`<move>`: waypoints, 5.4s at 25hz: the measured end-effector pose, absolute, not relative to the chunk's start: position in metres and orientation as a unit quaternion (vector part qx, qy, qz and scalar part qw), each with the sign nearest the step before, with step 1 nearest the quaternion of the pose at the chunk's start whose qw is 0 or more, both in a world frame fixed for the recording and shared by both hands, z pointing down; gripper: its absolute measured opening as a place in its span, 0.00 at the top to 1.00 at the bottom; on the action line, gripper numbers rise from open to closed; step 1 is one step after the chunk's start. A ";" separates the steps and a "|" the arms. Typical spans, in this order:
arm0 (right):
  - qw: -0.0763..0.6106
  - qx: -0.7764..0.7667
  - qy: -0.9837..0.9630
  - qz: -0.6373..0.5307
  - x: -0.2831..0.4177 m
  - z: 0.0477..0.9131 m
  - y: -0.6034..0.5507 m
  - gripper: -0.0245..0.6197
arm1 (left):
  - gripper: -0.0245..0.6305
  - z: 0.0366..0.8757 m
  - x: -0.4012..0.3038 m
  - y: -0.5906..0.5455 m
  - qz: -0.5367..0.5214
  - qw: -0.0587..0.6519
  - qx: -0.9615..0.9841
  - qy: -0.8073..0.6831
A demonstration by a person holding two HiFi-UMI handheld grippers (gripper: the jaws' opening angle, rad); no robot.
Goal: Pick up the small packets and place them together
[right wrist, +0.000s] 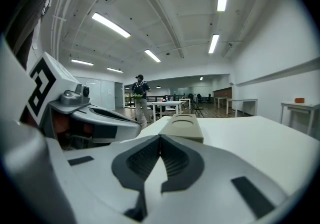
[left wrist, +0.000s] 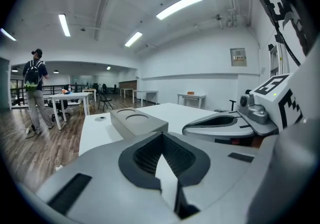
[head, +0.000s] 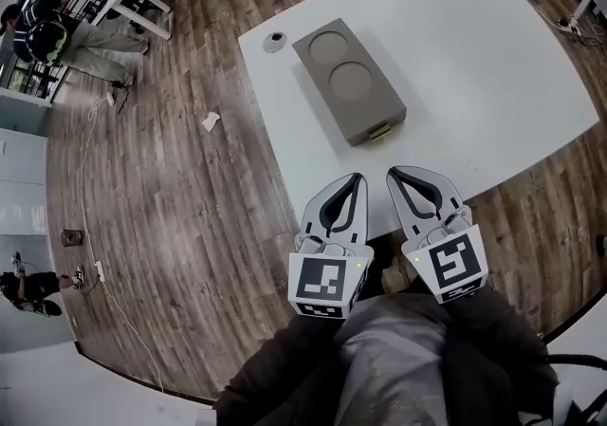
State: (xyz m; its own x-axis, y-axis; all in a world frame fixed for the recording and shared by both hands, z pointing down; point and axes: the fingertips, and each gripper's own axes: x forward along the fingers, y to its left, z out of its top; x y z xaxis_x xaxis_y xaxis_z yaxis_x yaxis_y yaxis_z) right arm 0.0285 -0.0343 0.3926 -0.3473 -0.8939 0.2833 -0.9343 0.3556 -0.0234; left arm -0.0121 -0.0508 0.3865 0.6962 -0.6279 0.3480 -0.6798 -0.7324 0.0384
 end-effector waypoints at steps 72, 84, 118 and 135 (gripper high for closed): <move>0.172 0.621 -0.745 0.171 0.048 0.456 -0.099 0.69 | 0.96 0.421 -0.013 -0.125 0.172 0.139 0.928 -0.300; 0.164 0.615 -0.753 0.166 0.049 0.457 -0.051 0.69 | 0.96 0.419 -0.013 -0.071 0.179 0.134 0.923 -0.313; 0.149 0.597 -0.769 0.170 0.056 0.481 0.073 0.69 | 0.96 0.406 -0.008 0.053 0.190 0.108 0.912 -0.346; 0.107 0.562 -0.797 0.193 0.063 0.459 0.094 0.69 | 0.96 0.382 0.003 0.059 0.181 0.096 0.913 -0.354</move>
State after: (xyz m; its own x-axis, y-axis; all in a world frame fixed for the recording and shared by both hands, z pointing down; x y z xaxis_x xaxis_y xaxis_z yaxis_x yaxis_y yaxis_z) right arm 0.0634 0.0936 0.4589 -0.3465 -0.8545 0.3869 -0.9369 0.2948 -0.1880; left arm 0.0035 0.0592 0.3821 0.6838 -0.6117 0.3979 -0.6808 -0.7310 0.0463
